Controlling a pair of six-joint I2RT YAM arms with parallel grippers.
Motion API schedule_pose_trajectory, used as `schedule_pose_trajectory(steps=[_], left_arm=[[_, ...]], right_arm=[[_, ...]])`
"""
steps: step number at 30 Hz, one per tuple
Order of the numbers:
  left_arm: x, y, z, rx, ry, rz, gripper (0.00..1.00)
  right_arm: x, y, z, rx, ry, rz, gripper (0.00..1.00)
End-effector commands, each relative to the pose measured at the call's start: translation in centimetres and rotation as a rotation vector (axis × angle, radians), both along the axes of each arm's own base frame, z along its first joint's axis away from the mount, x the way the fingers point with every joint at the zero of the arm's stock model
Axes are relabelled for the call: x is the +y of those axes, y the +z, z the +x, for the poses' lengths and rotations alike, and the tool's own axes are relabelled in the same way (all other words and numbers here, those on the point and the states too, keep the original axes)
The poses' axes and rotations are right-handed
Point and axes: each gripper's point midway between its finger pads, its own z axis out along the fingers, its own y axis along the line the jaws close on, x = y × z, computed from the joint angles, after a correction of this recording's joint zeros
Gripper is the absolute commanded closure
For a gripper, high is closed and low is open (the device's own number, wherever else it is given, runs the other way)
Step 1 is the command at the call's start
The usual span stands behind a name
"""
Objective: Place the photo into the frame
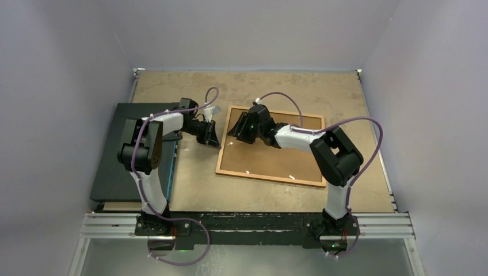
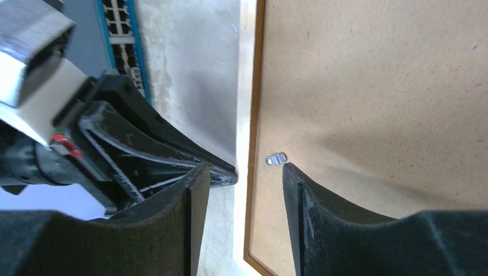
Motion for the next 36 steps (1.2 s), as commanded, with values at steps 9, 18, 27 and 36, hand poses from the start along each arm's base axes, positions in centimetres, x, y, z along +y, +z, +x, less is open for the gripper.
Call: schedule_pose_trajectory(steps=[9, 18, 27, 36], left_arm=[[0.0, -0.8, 0.4, -0.058, -0.019, 0.045, 1.00], [-0.1, -0.8, 0.3, -0.056, -0.021, 0.039, 1.00], [0.0, -0.7, 0.1, -0.057, -0.029, 0.036, 1.00], [-0.1, -0.7, 0.1, -0.060, -0.031, 0.034, 1.00]], right_arm=[[2.0, -3.2, -1.7, 0.065, 0.064, 0.029, 0.56], [1.9, -4.8, -2.0, 0.100, 0.072, 0.010, 0.57], [2.3, -5.6, -1.6, 0.095, 0.079, 0.004, 0.60], [3.1, -5.7, -1.4, 0.078, 0.120, 0.024, 0.62]])
